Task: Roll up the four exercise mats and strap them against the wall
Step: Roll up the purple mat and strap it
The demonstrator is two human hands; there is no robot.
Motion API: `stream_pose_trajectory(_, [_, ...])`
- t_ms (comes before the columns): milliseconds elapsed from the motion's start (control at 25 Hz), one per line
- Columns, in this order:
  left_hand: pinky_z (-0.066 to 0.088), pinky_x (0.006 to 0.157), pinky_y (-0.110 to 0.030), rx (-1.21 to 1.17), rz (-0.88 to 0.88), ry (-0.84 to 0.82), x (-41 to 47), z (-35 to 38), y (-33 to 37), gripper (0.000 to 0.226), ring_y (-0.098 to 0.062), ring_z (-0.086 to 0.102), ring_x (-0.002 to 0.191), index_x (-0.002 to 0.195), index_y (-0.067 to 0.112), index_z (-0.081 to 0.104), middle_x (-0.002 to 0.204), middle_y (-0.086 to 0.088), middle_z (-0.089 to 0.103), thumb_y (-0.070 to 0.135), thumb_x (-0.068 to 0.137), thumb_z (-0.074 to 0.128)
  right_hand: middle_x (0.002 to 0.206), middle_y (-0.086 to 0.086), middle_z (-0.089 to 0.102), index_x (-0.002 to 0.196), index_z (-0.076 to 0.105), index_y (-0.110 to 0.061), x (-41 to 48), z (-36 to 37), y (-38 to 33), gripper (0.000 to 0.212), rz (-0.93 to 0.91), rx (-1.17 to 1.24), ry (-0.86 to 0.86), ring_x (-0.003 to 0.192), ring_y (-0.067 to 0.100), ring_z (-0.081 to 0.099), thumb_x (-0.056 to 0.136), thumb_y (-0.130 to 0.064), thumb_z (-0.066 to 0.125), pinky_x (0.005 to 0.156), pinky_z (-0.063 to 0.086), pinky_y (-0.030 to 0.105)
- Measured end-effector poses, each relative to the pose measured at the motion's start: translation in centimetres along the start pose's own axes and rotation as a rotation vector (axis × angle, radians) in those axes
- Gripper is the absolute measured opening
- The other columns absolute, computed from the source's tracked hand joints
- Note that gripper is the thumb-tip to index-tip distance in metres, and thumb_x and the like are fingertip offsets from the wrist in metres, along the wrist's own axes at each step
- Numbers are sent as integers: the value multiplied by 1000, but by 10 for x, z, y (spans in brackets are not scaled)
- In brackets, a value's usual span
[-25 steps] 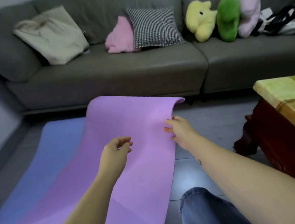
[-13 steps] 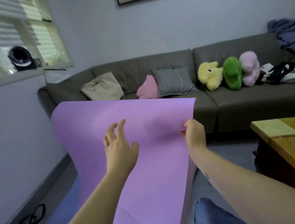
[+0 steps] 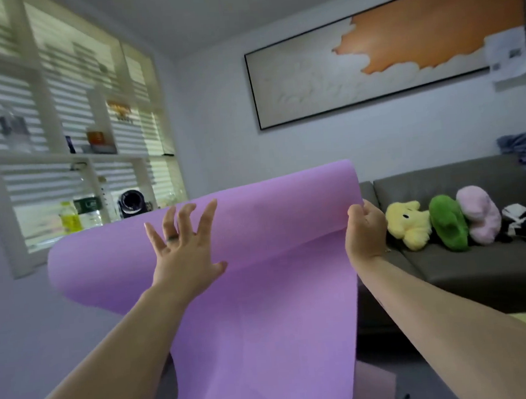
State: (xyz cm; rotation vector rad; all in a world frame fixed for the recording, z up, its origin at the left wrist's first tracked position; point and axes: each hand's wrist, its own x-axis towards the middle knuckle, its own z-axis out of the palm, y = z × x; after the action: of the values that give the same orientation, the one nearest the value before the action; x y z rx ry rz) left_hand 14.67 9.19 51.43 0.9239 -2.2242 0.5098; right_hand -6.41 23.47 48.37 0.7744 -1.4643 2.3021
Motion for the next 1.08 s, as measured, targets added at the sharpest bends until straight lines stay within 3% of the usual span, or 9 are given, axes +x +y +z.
stream_pose_trajectory(160, [-12,108,-62,-2,38,-117,5,-5,-14,124,-32,-14,144,145,35,-23,155,-7,-6,64,67,69,43,-13,22,52,21,-19,-1,-6,7,24,-53,43,-15,43,5,20,70,-14,36,48,17,26])
stream_pose_trajectory(280, [-7,111,-63,-108,78,-324,-10,16,-15,123,-24,24,141,149,36,-3,148,0,32,67,57,73,45,-11,28,51,25,-17,-21,-23,24,24,-34,19,-46,43,6,24,72,-15,36,46,21,23])
stream_pose_trajectory(440, [21,111,-49,-81,87,-341,-58,57,0,77,-16,55,114,131,33,35,120,7,59,62,67,66,60,2,43,61,38,-12,-44,-51,53,26,180,-210,-201,57,12,41,87,-13,41,51,30,27])
stream_pose_trajectory(520, [36,88,-36,-25,64,-327,-86,69,8,58,-21,59,105,121,27,43,112,4,64,56,74,63,94,12,60,89,52,-10,-49,-64,64,10,401,-424,-351,88,28,56,92,-15,44,70,43,32])
stream_pose_trajectory(600, [33,72,-32,8,72,-295,-105,83,18,48,-24,61,100,113,25,46,106,3,66,54,78,60,139,18,41,138,37,-10,-52,-79,71,50,518,-673,-509,121,34,48,91,-23,52,91,40,32])
stream_pose_trajectory(680, [36,73,-33,19,119,-301,-122,95,33,46,-24,62,100,112,25,46,105,3,67,55,78,58,156,17,9,153,5,-17,-67,-95,60,87,331,-1050,-670,137,35,29,87,-30,61,104,31,39])
stream_pose_trajectory(840, [37,80,-33,-61,354,-308,-162,122,67,45,-24,62,98,107,23,50,105,3,65,53,75,63,158,5,10,153,0,-26,-113,-107,42,105,-413,-1472,-1232,139,26,23,74,-41,69,115,17,47])
stream_pose_trajectory(960, [45,66,-34,-85,543,-276,-186,122,83,53,-25,65,64,86,19,59,73,0,65,46,47,85,133,-8,48,144,28,-33,-136,-100,41,89,10,-1251,-1631,114,17,50,70,-52,74,95,43,37])
stream_pose_trajectory(1080, [47,65,-33,-142,603,-279,-207,109,94,61,-24,62,60,89,21,64,70,2,63,50,39,85,105,-8,63,123,51,-31,-156,-90,46,67,113,-1179,-1675,85,14,58,66,-53,78,71,46,28])
